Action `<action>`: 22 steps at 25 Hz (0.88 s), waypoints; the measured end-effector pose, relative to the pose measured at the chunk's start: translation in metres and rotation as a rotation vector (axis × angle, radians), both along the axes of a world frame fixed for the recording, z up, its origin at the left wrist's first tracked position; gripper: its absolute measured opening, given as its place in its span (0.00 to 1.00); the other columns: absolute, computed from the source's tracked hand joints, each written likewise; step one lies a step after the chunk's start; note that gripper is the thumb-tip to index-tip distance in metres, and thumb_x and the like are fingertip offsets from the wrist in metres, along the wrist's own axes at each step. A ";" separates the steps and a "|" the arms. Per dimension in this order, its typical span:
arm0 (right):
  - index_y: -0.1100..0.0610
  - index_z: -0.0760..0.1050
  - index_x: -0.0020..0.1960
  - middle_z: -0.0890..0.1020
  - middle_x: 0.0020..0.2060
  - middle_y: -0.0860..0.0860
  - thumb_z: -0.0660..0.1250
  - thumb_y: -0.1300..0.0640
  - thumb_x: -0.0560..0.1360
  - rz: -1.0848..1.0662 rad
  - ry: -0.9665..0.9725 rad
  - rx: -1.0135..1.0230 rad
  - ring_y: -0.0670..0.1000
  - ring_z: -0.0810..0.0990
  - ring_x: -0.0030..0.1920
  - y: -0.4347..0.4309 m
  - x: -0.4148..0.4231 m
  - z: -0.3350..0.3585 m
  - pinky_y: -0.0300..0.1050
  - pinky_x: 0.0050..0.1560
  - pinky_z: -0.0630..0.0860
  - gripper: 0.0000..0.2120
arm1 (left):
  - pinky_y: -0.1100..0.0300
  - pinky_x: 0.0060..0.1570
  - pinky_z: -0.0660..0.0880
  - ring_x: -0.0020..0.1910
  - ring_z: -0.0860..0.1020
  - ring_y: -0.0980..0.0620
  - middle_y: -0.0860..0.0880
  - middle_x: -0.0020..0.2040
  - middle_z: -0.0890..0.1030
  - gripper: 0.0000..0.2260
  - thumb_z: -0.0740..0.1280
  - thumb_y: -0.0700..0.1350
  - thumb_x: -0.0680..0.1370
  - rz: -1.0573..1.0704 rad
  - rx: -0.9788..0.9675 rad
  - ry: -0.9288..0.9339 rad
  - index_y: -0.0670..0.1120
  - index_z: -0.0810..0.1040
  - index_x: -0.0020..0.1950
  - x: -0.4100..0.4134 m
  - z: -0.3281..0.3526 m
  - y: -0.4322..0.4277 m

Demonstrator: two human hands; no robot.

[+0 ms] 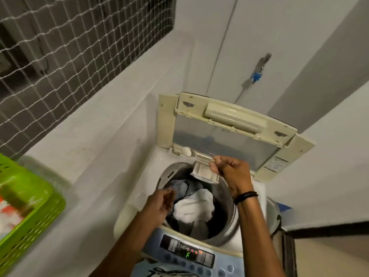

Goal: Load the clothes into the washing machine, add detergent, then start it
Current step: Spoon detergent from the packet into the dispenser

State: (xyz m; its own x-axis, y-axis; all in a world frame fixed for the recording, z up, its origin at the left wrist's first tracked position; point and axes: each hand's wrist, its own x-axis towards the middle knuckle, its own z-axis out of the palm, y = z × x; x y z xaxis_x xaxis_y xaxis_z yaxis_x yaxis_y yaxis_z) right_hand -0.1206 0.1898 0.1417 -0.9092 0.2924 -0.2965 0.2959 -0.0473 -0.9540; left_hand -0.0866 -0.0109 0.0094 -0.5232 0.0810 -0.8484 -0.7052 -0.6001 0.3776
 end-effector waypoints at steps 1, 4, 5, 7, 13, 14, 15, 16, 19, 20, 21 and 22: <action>0.64 0.79 0.38 0.78 0.32 0.57 0.67 0.68 0.76 -0.050 -0.010 0.042 0.47 0.76 0.30 0.014 -0.001 -0.015 0.37 0.35 0.76 0.08 | 0.64 0.24 0.71 0.32 0.79 0.53 0.45 0.35 0.82 0.04 0.66 0.39 0.78 -0.048 -0.027 -0.009 0.40 0.80 0.48 -0.014 -0.011 0.011; 0.54 0.81 0.33 0.82 0.32 0.52 0.71 0.61 0.73 -0.212 -0.139 0.257 0.47 0.77 0.35 0.046 -0.005 -0.066 0.43 0.42 0.76 0.11 | 0.63 0.25 0.66 0.30 0.73 0.52 0.44 0.33 0.79 0.07 0.64 0.37 0.78 -0.170 -0.146 -0.028 0.40 0.78 0.40 -0.055 -0.037 0.045; 0.55 0.83 0.35 0.84 0.35 0.52 0.72 0.59 0.73 -0.251 -0.190 0.314 0.48 0.80 0.38 0.052 -0.007 -0.081 0.43 0.47 0.77 0.08 | 0.63 0.25 0.65 0.30 0.71 0.52 0.44 0.33 0.77 0.09 0.64 0.37 0.77 -0.203 -0.169 -0.024 0.40 0.77 0.37 -0.066 -0.044 0.055; 0.58 0.85 0.42 0.87 0.41 0.54 0.72 0.57 0.74 -0.296 -0.259 0.390 0.52 0.83 0.44 0.057 -0.007 -0.106 0.42 0.52 0.79 0.05 | 0.63 0.26 0.63 0.28 0.68 0.53 0.45 0.33 0.73 0.12 0.63 0.37 0.78 -0.275 -0.185 -0.007 0.42 0.73 0.33 -0.084 -0.058 0.073; 0.54 0.83 0.57 0.87 0.47 0.54 0.64 0.63 0.77 -0.156 -0.184 0.597 0.54 0.84 0.47 0.042 -0.003 -0.155 0.36 0.50 0.77 0.13 | 0.67 0.27 0.76 0.39 0.80 0.54 0.46 0.42 0.82 0.06 0.64 0.41 0.79 -0.280 -0.192 -0.056 0.41 0.79 0.47 -0.112 -0.077 0.107; 0.55 0.81 0.60 0.86 0.52 0.54 0.64 0.63 0.77 -0.098 -0.165 0.650 0.55 0.84 0.53 0.039 -0.001 -0.164 0.43 0.57 0.78 0.14 | 0.68 0.28 0.76 0.39 0.80 0.55 0.47 0.42 0.83 0.06 0.64 0.41 0.79 -0.278 -0.190 -0.067 0.41 0.80 0.48 -0.114 -0.079 0.110; 0.56 0.80 0.62 0.84 0.57 0.55 0.64 0.64 0.77 -0.060 -0.124 0.720 0.55 0.82 0.58 0.038 0.002 -0.171 0.49 0.62 0.77 0.15 | 0.67 0.29 0.76 0.39 0.81 0.56 0.47 0.42 0.83 0.07 0.64 0.42 0.79 -0.284 -0.189 -0.079 0.41 0.80 0.48 -0.115 -0.080 0.112; 0.58 0.79 0.62 0.82 0.60 0.55 0.65 0.66 0.76 -0.039 -0.076 0.784 0.55 0.80 0.61 0.034 0.005 -0.170 0.51 0.64 0.76 0.16 | 0.67 0.30 0.76 0.40 0.81 0.56 0.47 0.42 0.83 0.06 0.65 0.42 0.79 -0.287 -0.182 -0.091 0.41 0.80 0.48 -0.116 -0.080 0.113; 0.61 0.81 0.58 0.84 0.56 0.57 0.69 0.71 0.73 -0.053 0.068 0.879 0.56 0.82 0.57 0.030 0.012 -0.162 0.53 0.62 0.77 0.15 | 0.66 0.36 0.75 0.42 0.80 0.55 0.47 0.45 0.83 0.07 0.64 0.42 0.80 -0.279 -0.145 -0.112 0.41 0.80 0.52 -0.117 -0.080 0.112; 0.62 0.81 0.57 0.84 0.54 0.57 0.69 0.71 0.72 -0.044 0.092 0.908 0.56 0.83 0.55 0.031 0.012 -0.161 0.53 0.60 0.78 0.15 | 0.66 0.38 0.75 0.42 0.80 0.55 0.47 0.45 0.83 0.08 0.63 0.41 0.80 -0.276 -0.137 -0.115 0.41 0.80 0.53 -0.117 -0.079 0.112; 0.61 0.81 0.57 0.84 0.54 0.57 0.69 0.70 0.73 -0.045 0.105 0.915 0.56 0.83 0.54 0.032 0.012 -0.161 0.52 0.60 0.78 0.14 | 0.65 0.38 0.75 0.43 0.80 0.55 0.47 0.45 0.83 0.08 0.62 0.41 0.80 -0.274 -0.136 -0.120 0.41 0.80 0.54 -0.118 -0.078 0.112; 0.61 0.81 0.58 0.84 0.55 0.55 0.69 0.69 0.74 -0.056 0.100 0.908 0.55 0.82 0.55 0.033 0.012 -0.161 0.50 0.61 0.78 0.14 | 0.65 0.38 0.74 0.43 0.80 0.55 0.47 0.45 0.83 0.08 0.62 0.41 0.81 -0.270 -0.133 -0.123 0.41 0.80 0.54 -0.118 -0.076 0.111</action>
